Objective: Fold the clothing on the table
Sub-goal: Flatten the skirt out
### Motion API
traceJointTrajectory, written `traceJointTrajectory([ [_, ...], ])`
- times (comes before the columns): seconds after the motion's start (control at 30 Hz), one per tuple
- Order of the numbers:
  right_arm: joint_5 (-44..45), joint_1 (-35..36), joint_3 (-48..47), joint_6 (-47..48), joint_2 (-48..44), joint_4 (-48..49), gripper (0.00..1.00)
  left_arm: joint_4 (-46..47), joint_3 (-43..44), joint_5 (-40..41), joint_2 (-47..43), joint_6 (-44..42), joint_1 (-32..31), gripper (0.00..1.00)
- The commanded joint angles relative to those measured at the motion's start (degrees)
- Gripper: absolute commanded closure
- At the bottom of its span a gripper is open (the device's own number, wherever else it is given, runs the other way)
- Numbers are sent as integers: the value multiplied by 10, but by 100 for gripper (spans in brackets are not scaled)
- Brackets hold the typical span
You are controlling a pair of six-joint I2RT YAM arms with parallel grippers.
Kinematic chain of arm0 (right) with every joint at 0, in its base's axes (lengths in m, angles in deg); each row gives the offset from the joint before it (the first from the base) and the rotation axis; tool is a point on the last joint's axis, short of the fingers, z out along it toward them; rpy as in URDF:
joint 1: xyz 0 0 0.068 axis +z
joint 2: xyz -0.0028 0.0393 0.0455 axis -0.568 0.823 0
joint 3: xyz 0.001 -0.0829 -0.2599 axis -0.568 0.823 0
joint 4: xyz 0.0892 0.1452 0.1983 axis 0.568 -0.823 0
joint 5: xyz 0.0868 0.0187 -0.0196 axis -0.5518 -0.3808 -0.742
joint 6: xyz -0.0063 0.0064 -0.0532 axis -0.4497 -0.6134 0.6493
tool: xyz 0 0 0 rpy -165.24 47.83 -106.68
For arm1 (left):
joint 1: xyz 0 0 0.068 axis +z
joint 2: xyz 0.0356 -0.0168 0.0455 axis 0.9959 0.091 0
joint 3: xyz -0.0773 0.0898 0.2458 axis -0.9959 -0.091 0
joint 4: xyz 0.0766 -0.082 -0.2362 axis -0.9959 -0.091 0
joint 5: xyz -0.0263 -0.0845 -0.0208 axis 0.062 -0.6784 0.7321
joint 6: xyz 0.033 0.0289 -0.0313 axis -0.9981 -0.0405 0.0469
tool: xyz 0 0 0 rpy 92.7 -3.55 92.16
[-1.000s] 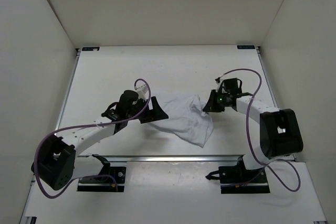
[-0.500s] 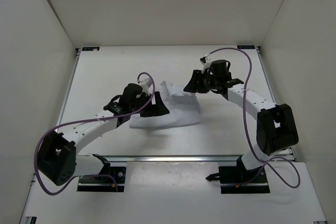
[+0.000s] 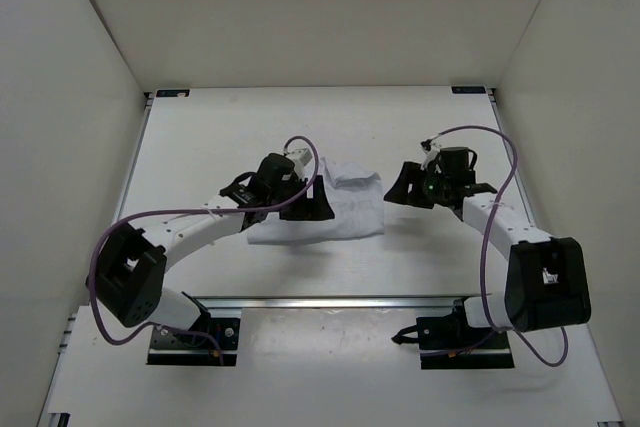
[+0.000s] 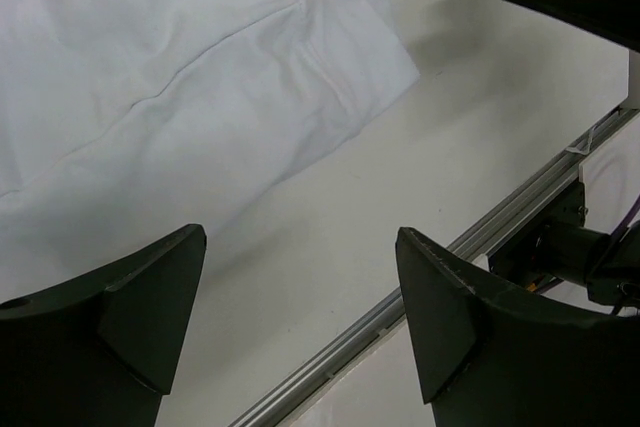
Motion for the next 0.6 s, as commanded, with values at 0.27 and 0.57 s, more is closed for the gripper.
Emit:
traceJointTrajectory([
  [0.27, -86, 49, -55, 7, 134, 93, 47, -25, -5, 11, -60, -15, 40, 12],
  [0.57, -61, 62, -85, 26, 182, 107, 43, -48, -15, 5, -88, -28, 67, 11],
])
